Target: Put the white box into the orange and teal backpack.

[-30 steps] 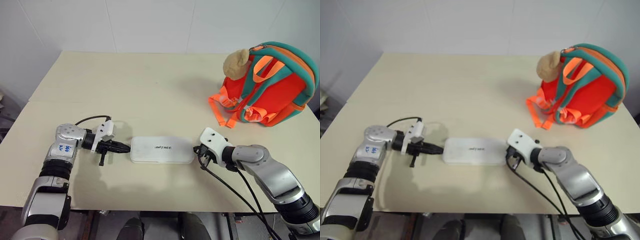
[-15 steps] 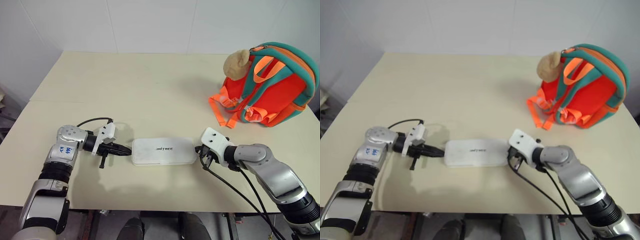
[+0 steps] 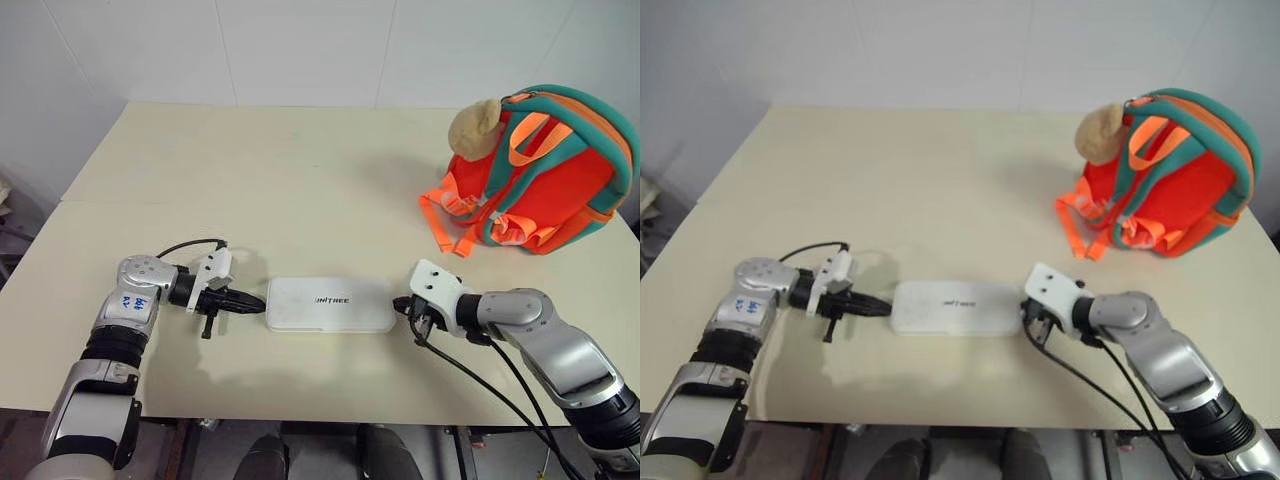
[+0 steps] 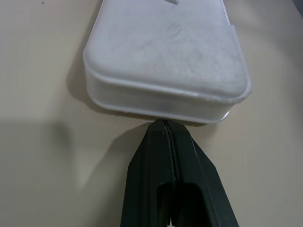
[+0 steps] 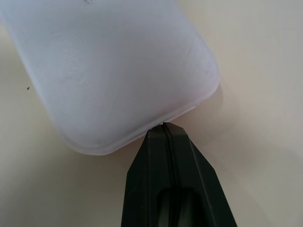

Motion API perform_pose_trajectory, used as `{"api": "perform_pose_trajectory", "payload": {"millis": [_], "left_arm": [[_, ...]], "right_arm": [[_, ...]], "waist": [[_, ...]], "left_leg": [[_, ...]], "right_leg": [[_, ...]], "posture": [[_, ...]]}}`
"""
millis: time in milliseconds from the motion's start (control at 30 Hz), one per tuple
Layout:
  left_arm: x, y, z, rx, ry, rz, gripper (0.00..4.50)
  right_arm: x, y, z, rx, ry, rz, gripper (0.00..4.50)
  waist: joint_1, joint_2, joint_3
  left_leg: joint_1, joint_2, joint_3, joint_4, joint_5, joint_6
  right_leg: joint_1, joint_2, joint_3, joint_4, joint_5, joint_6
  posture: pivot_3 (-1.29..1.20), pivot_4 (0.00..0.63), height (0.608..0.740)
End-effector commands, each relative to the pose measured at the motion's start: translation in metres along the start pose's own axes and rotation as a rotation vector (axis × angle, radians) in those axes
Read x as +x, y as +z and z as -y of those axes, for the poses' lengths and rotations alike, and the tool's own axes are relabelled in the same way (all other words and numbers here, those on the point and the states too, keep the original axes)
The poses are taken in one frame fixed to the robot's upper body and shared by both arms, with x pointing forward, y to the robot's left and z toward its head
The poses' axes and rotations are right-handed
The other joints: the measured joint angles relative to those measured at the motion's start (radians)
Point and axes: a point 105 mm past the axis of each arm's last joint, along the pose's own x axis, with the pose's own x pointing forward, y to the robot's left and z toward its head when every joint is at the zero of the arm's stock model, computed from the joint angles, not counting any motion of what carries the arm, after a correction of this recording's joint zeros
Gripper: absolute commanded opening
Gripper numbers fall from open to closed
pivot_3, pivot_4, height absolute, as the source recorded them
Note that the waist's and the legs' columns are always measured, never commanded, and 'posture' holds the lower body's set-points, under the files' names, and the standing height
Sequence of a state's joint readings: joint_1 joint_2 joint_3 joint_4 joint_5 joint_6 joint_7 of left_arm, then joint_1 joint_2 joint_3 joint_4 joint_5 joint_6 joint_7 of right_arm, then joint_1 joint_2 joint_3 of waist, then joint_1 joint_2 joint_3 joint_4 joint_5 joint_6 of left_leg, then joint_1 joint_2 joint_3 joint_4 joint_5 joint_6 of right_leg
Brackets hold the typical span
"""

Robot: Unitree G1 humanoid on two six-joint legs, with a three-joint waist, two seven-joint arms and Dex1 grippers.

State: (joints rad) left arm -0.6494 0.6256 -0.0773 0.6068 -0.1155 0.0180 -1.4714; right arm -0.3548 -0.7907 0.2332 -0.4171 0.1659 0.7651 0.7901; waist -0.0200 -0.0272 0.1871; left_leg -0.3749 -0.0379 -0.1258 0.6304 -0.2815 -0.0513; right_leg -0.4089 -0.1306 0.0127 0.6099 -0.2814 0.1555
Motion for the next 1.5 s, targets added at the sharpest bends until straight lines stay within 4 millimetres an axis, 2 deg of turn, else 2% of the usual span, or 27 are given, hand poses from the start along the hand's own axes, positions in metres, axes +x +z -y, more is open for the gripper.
{"api": "perform_pose_trajectory", "payload": {"millis": [33,267,400,433,533,600,800,867,967,1167,1300,1433,1500], "left_arm": [[-0.008,-0.002,-0.004,0.008,0.040,-0.019,0.00],[-0.027,0.002,-0.020,0.028,0.175,0.008,0.00],[-0.044,0.029,-0.037,0.113,0.341,0.172,0.00],[-0.051,0.039,-0.044,0.118,0.412,0.233,0.00],[-0.066,0.056,-0.052,0.104,0.516,0.330,0.58],[-0.070,0.058,-0.053,0.103,0.547,0.345,1.17],[-0.075,0.063,-0.046,0.073,0.574,0.394,3.02],[-0.077,0.062,-0.044,0.065,0.581,0.393,3.64],[-0.079,0.063,-0.040,0.058,0.585,0.391,4.49],[-0.087,0.062,-0.036,0.029,0.612,0.406,4.49],[-0.080,0.062,-0.026,-0.116,0.541,0.483,4.49],[-0.065,0.032,-0.024,-0.365,0.538,0.270,4.49],[-0.059,0.028,-0.018,-0.444,0.508,0.245,4.49]], "right_arm": [[-0.008,0.003,0.011,-0.034,-0.039,0.007,0.12],[-0.018,-0.007,0.028,-0.054,-0.108,-0.042,0.12],[-0.029,-0.003,0.041,-0.061,-0.159,-0.021,0.12],[-0.031,0.000,0.041,-0.065,-0.151,-0.011,0.47],[-0.036,0.008,0.030,-0.041,-0.080,0.016,1.35],[-0.036,0.013,0.030,-0.040,-0.080,0.034,2.01],[-0.030,0.011,0.034,-0.055,-0.101,0.022,4.03],[-0.029,0.011,0.036,-0.060,-0.107,0.021,4.50],[-0.028,0.010,0.038,-0.070,-0.115,0.016,4.50],[-0.021,0.004,0.046,-0.108,-0.159,0.002,4.50],[-0.010,-0.003,0.054,-0.139,-0.217,-0.023,4.50],[-0.005,0.002,0.048,-0.136,-0.194,0.008,4.50],[-0.004,0.004,0.044,-0.135,-0.175,0.016,4.50]], "waist": [[0.000,0.000,0.000],[-0.003,0.000,0.000],[-0.003,0.000,0.000],[-0.002,0.000,0.000],[-0.001,0.000,0.000],[-0.001,0.000,0.000],[-0.006,0.000,0.000],[-0.005,0.000,0.000],[-0.004,0.000,0.000],[-0.005,0.000,0.000],[-0.006,0.000,0.000],[-0.006,0.000,0.000],[-0.006,0.000,0.000]], "left_leg": [[0.000,0.000,0.000,0.000,0.000,0.000],[0.001,0.000,0.000,0.000,0.000,0.000],[0.000,0.000,0.000,0.000,0.000,-0.001],[0.000,0.000,0.000,0.000,0.000,-0.001],[0.000,0.000,0.000,0.000,0.000,-0.001],[0.000,0.000,0.000,-0.001,0.000,-0.001],[-0.001,0.000,0.000,-0.001,0.001,-0.001],[-0.001,0.000,0.000,-0.001,0.001,-0.001],[-0.001,0.000,0.000,0.000,0.000,-0.001],[-0.001,0.000,0.000,-0.001,0.001,-0.001],[0.000,0.000,0.001,-0.001,0.001,-0.001],[0.000,0.000,0.000,-0.001,0.001,-0.001],[0.000,0.000,0.001,-0.001,0.000,-0.001]], "right_leg": [[0.000,0.000,0.000,0.000,0.000,0.000],[0.000,0.000,0.000,0.000,0.000,0.000],[0.000,0.000,0.000,0.000,0.000,-0.001],[0.000,0.000,0.000,0.000,0.000,-0.001],[0.000,0.000,0.000,0.000,0.001,-0.001],[0.000,0.000,0.000,0.001,0.001,-0.001],[0.000,0.000,0.000,0.000,0.001,0.000],[0.000,0.000,0.000,0.001,0.001,0.000],[0.000,0.000,0.000,0.000,0.001,0.000],[0.000,0.000,0.001,-0.002,0.001,0.000],[0.000,0.000,0.001,-0.002,0.001,0.000],[-0.001,0.000,0.001,0.001,0.001,0.000],[-0.001,0.000,0.002,0.001,0.001,0.000]], "posture": [[0.00,0.150,0.740],[0.00,0.150,0.740],[0.00,0.150,0.740],[0.00,0.150,0.740],[0.00,0.150,0.740],[0.00,0.150,0.740],[0.00,0.150,0.740],[0.00,0.150,0.740],[0.00,0.150,0.740],[0.00,0.150,0.740],[0.00,0.150,0.740],[0.00,0.150,0.740],[0.00,0.150,0.740]]}}
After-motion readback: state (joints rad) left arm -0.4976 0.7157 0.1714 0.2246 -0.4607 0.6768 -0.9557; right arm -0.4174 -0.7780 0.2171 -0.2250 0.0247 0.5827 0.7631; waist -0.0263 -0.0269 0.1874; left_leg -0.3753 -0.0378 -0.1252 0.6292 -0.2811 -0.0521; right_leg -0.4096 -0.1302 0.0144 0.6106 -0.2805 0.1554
